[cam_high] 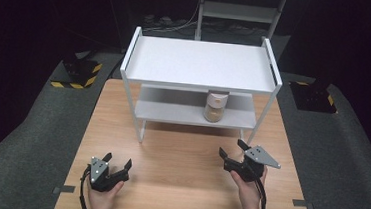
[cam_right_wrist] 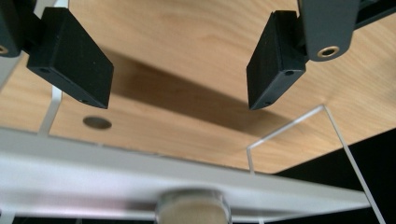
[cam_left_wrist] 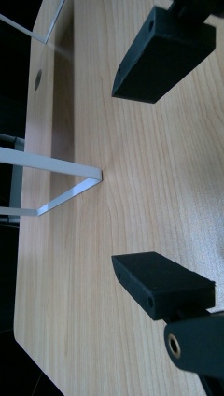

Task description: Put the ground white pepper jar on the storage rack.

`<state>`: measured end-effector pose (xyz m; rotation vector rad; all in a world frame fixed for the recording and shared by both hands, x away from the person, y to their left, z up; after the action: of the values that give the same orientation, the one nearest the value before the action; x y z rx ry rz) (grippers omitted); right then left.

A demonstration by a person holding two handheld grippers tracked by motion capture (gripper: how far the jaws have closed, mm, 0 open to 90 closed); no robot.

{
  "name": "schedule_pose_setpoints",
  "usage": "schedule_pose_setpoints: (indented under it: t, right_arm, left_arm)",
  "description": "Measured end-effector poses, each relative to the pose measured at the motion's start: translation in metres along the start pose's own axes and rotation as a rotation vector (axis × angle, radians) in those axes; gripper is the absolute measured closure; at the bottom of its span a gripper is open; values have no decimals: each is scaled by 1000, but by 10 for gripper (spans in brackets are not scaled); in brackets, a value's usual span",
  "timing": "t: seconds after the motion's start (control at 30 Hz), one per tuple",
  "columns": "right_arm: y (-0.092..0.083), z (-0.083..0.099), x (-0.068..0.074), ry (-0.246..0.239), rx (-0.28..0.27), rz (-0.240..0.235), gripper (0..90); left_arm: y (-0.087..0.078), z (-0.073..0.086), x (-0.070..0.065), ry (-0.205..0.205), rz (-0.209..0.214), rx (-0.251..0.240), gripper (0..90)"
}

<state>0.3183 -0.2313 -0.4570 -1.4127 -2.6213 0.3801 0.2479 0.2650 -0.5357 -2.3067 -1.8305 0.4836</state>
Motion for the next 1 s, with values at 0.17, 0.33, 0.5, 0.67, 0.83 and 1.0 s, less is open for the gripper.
schedule_pose_setpoints:
  t: [0.17, 0.33, 0.5, 0.67, 0.83, 1.0]
  right_arm:
    - [-3, 15, -1, 18, 24, 6, 227]
    - [-6, 29, -3, 42, 43, 7, 227]
    - [-9, 37, -4, 53, 53, 9, 227]
    - [-11, 46, -3, 55, 72, 5, 243]
    - [-13, 58, -2, 63, 90, 7, 274]
    - [-16, 64, -4, 77, 87, 13, 269]
  left_arm:
    - [0, 0, 0, 0, 1, -1, 167]
    - [0, 0, -1, 7, -1, 4, 166]
    - [0, 0, -1, 4, -3, 5, 166]
    - [0, 0, -1, 5, -4, 5, 166]
    - [0, 0, -1, 7, -4, 7, 167]
    - [0, 0, -1, 7, -5, 7, 166]
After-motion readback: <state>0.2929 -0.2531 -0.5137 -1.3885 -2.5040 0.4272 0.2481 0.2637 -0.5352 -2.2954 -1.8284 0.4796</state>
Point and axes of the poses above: each handheld gripper's, and its own axes: y roughly forward along the jaws, z roughly out of its underside, x roughly to its left, the point moved 8 cm from there along y, roughly forward along the jaws, and after that the axes turned 2 degrees about -y, right-handed, at the moved point
